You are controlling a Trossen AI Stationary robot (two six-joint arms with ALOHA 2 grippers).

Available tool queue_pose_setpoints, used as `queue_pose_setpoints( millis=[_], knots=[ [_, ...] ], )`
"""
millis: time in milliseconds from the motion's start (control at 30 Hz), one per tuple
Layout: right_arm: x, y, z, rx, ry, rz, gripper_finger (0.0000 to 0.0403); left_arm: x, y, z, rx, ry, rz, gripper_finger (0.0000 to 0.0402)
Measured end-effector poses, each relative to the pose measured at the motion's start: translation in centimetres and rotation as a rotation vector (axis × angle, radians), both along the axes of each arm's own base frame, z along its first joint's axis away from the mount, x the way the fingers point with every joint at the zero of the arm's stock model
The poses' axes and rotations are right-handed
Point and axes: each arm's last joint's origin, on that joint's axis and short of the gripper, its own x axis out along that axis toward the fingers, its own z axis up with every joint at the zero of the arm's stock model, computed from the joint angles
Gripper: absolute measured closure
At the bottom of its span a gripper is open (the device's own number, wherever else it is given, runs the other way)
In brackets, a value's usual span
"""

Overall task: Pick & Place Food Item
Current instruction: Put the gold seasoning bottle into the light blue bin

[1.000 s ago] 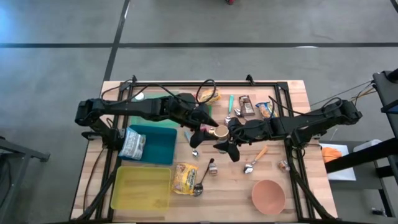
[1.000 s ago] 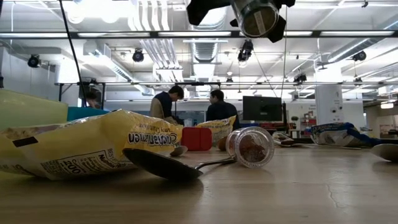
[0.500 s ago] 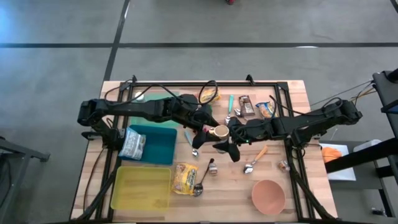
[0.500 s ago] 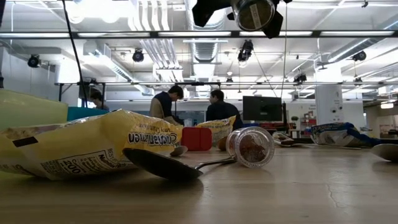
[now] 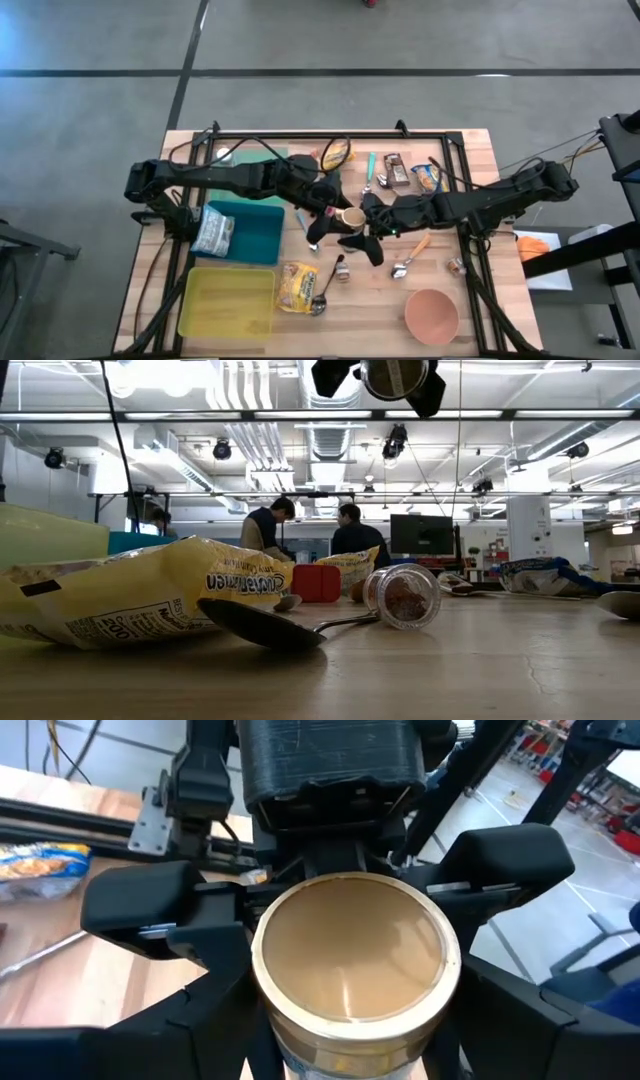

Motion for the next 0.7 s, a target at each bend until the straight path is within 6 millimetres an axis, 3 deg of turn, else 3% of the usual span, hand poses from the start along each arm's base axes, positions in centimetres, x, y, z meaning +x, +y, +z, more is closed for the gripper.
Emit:
queue_pose_setpoints(
  millis=[500,700],
  knots=[
    [-0.4,-0.1,0.9,-0.023,-0.044,0.003,0.0136,-0.3,-0.4,0.4,-0.007,-0.007,-0.021,0.0122],
    [-0.4,-0.1,1.0,-0.016,-0.052,0.011,0.0033,-0.5,-0.6,0.6,-0.027,0.002,-0.041,0.0122]
  ],
)
